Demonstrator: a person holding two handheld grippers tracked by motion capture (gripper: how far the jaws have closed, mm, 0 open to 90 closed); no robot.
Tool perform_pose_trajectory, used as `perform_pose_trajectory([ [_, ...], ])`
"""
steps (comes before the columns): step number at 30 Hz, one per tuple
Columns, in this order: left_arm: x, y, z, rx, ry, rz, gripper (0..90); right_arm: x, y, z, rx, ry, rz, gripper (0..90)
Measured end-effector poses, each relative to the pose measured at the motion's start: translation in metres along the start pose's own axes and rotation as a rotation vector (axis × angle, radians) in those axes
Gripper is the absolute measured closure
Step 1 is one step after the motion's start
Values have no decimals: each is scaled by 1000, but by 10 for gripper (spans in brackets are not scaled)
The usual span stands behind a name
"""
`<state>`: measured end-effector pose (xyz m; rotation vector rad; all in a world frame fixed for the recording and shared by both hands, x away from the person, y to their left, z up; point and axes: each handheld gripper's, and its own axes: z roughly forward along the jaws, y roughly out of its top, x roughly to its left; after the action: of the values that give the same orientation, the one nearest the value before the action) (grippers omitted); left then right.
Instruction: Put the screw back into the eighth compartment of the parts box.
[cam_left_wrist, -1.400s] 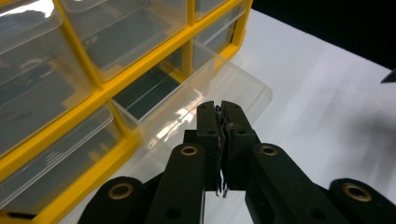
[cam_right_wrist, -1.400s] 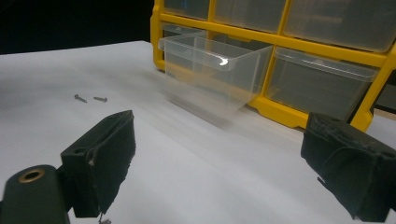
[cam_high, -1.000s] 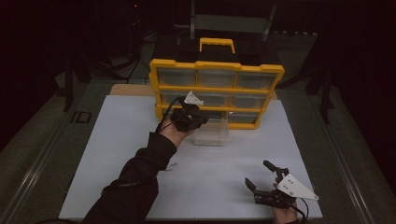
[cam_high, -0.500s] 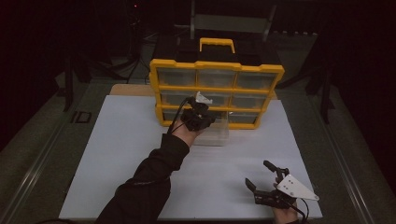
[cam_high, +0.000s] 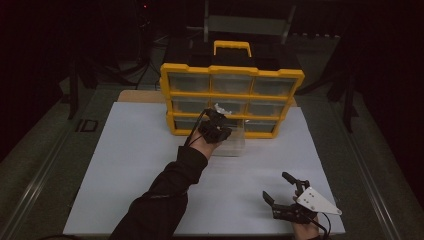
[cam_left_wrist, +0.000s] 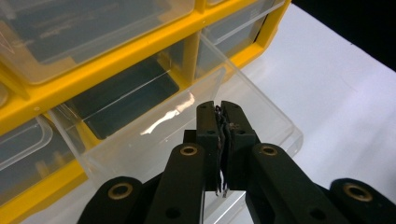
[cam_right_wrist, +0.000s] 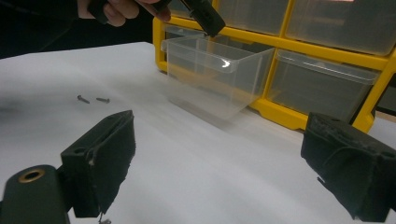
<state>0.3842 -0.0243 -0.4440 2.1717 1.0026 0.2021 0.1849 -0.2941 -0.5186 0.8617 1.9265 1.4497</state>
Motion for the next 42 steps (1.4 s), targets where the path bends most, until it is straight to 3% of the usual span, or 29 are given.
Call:
perform_pose_trajectory([
  [11, 6, -1, 12, 76, -4, -23, 857, 0, 0, 1, 3, 2, 1, 102],
  [18, 3, 1, 18, 123, 3, -15, 856, 0, -1, 1, 7, 2, 5, 102],
  [24, 2, 6, 19, 132, 3, -23, 652, -1, -1, 0, 5, 3, 5, 102],
  [32, -2, 11, 6, 102, 0, -11, 390, 0, -1, 0, 5, 2, 3, 102],
  [34, -2, 12, 4, 106, -16, -4, 291, 0, -1, 0, 5, 2, 4, 102],
  [35, -2, 11, 3, 116, -40, 2, 291, 0, -1, 0, 6, 2, 5, 102],
  [37, -2, 10, 0, 117, -79, 11, 148, -1, -1, 0, 5, 2, 4, 102],
  [42, -2, 8, -7, 105, -77, 18, 128, 0, 0, 0, 5, 1, 2, 102],
])
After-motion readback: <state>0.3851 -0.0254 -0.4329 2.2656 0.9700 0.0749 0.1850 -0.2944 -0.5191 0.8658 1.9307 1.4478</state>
